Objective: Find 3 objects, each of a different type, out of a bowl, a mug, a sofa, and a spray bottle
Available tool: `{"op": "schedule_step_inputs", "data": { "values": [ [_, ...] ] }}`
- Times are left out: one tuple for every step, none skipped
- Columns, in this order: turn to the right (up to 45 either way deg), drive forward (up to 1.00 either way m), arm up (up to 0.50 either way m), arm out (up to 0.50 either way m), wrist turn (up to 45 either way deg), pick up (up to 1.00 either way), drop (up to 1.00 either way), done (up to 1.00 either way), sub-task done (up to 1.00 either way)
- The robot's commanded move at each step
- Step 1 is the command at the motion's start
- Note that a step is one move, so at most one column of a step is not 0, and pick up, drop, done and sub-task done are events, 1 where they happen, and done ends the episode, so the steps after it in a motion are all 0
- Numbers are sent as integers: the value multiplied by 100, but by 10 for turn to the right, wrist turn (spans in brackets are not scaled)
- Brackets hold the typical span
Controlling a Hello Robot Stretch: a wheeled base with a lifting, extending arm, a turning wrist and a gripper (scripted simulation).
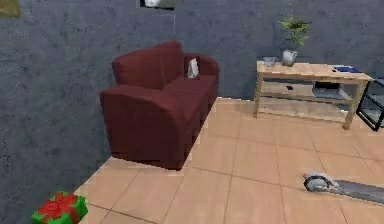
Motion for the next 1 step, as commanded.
{"op": "schedule_step_inputs", "data": {
  "values": [
    [0,90,0,0,0,0,0,0,0]
  ]
}}
